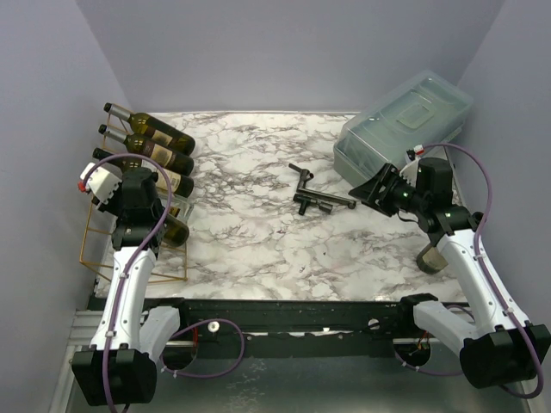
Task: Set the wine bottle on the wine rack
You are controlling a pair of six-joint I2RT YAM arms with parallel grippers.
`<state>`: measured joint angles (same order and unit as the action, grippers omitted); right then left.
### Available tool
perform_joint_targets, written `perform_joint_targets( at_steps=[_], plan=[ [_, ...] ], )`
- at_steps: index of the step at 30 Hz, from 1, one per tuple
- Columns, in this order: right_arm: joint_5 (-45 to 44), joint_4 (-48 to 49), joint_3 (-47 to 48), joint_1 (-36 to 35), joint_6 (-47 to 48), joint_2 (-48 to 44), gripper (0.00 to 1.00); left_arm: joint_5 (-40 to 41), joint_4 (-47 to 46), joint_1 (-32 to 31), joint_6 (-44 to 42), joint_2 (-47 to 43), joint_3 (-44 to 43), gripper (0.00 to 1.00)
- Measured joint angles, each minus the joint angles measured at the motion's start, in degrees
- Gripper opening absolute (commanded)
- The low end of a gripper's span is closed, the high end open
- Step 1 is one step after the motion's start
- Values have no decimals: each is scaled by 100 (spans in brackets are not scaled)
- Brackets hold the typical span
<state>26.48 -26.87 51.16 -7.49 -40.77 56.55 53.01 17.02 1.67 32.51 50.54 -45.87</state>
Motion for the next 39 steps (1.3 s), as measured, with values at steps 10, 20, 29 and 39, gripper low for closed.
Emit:
perform_joint_targets(
  at_steps=[10,20,29,39],
  plan=[
    [20,0,-44,0,-9,0,61,-2,-22,59,468,-7,369,0],
    [24,2,-94,0,-15,0,61,155,-61,63,774,-20,525,0],
    [31,2,-94,0,-17,0,61,431,-76,96,1049,-63,688,21],
    [70,2,-94,0,-20,0,61,516,-48,96,1180,-120,756,38]
  ],
)
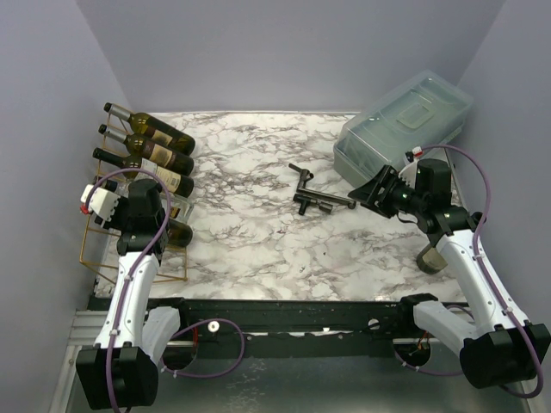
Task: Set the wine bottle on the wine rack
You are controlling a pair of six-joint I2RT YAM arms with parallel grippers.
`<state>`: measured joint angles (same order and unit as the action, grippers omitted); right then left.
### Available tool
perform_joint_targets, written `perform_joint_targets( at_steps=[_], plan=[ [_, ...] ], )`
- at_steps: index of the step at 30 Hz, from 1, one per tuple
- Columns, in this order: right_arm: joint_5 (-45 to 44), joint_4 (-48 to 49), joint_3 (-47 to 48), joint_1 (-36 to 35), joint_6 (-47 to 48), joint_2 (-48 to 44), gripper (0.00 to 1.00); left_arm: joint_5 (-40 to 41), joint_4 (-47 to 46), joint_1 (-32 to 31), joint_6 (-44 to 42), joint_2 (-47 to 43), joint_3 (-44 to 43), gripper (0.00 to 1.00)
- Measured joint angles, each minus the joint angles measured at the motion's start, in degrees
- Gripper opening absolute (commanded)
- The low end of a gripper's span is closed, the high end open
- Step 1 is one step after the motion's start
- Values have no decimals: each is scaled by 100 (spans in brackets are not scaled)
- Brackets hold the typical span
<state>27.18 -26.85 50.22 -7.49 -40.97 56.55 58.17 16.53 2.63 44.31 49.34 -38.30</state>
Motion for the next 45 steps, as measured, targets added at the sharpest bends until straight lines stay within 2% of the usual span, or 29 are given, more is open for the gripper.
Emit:
perform_joint_targets(
  at_steps=[7,14,18,21,26,29,35,40,45],
  plan=[
    [63,-50,55,0,57,4,62,37,70,4,136,-94,26,51],
    [90,-280,688,0,286,50,62,20,125,4,227,-243,28,57],
    [87,-396,999,0,402,55,62,-98,205,2,243,-396,28,65],
    [35,-603,1285,0,557,55,62,-317,299,2,243,-610,28,73],
    [-337,-1027,1891,0,970,55,63,-929,546,2,238,-938,-166,93],
    [-695,-1316,2253,-2,1283,68,64,-1351,719,-42,238,-1075,-404,98],
    [-1757,-1908,2750,0,1825,153,65,-2238,957,-286,223,-1388,-761,98],
    [-3067,-2267,2780,-2,2022,55,76,-3318,975,-605,190,-1526,-984,99],
    [-4671,-2441,2616,0,2009,-323,80,-4566,944,-822,-28,-1373,-1233,99]
  ],
)
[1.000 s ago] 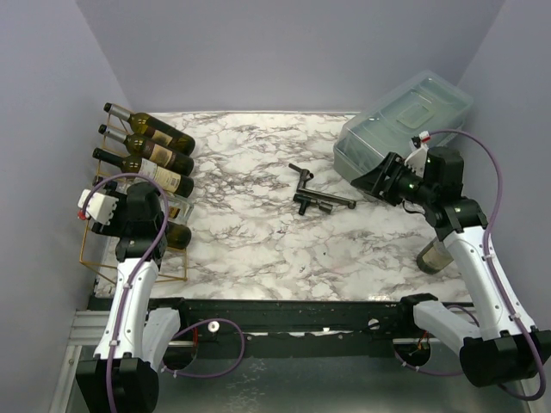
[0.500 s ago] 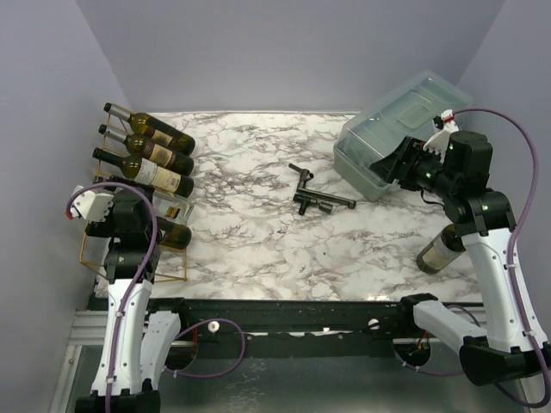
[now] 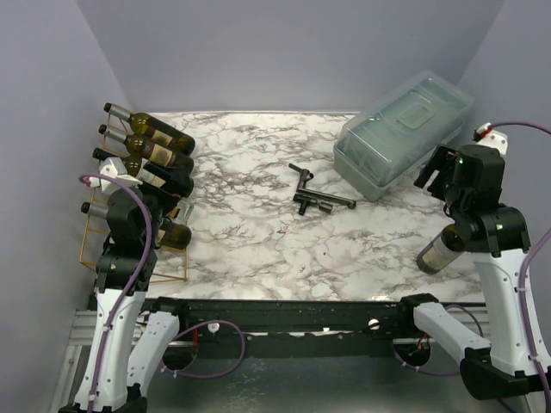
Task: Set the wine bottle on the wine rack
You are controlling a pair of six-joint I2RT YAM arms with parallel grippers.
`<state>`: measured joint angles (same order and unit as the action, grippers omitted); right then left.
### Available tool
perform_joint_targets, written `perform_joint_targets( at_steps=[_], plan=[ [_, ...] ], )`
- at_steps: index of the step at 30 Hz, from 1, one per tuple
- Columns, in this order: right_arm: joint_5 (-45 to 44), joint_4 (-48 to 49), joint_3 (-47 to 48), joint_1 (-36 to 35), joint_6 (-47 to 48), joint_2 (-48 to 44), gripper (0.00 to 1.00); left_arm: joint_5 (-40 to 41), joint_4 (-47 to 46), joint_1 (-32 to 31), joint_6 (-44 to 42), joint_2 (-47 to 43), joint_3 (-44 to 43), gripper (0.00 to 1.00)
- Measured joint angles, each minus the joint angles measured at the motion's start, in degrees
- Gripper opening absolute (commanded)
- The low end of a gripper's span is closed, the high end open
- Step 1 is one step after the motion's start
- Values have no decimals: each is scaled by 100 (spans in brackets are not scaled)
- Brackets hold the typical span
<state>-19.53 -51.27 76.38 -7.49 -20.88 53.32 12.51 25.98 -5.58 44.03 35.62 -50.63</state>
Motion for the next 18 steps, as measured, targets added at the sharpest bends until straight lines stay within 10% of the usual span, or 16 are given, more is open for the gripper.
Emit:
perform_joint_targets(
  at_steps=[18],
  plan=[
    [-3268,17,-968,0,-127,-765,100,-3233,13,-356,-800,243,-743,99]
  ],
)
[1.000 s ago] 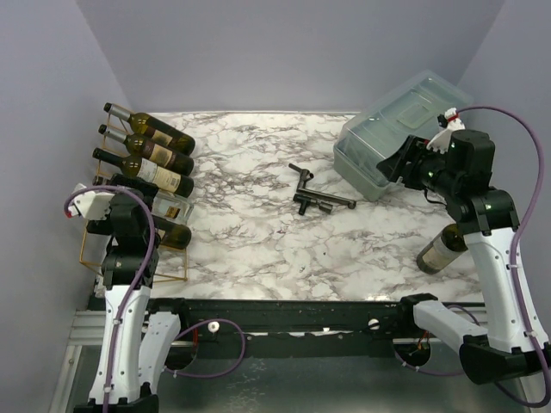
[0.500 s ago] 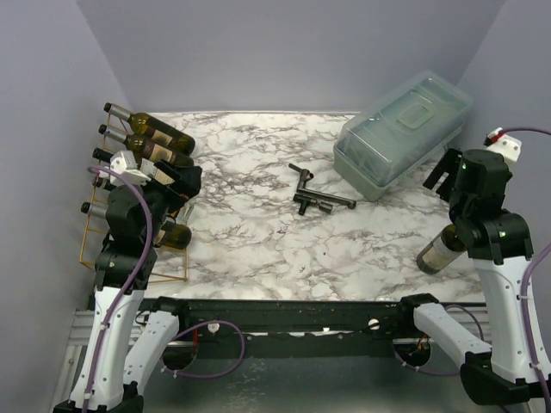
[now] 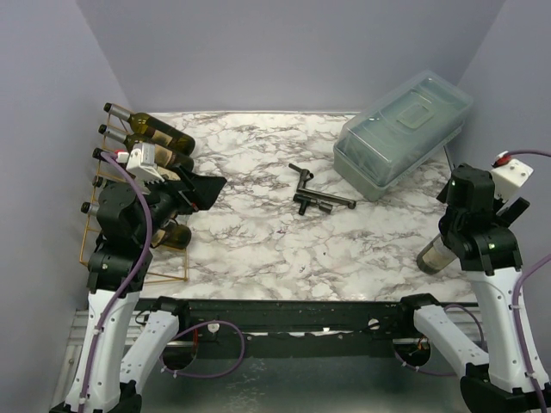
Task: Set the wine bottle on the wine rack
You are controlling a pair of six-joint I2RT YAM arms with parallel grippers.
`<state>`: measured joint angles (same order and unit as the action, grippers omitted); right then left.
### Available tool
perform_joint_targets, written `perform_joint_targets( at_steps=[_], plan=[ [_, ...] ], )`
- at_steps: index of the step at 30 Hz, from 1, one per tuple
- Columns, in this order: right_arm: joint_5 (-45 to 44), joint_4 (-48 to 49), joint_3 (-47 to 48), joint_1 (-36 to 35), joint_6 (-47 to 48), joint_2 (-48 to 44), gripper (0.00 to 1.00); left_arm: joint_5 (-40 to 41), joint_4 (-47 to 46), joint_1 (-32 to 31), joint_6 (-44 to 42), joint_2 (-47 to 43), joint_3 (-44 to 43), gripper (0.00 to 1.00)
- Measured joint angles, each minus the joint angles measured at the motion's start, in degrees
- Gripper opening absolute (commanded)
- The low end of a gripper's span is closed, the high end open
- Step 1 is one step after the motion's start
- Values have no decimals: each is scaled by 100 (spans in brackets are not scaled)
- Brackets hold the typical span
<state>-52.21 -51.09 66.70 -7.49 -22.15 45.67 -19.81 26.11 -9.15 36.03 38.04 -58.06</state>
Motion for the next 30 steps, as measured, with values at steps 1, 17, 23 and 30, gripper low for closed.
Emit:
perform_joint_targets(
  at_steps=[1,17,23,30],
  plan=[
    [-31,-4,-96,0,-46,-35,100,-114,20,2,-17,0,-52,99],
    [-83,94,-931,0,-684,-267,46,-573,256,2,-52,-66,-501,98],
    [186,293,-1021,17,-546,-310,9,-570,341,0,-42,-63,-610,98],
    [1945,649,-1047,35,328,-529,1,-684,317,0,238,240,-603,98]
  ],
)
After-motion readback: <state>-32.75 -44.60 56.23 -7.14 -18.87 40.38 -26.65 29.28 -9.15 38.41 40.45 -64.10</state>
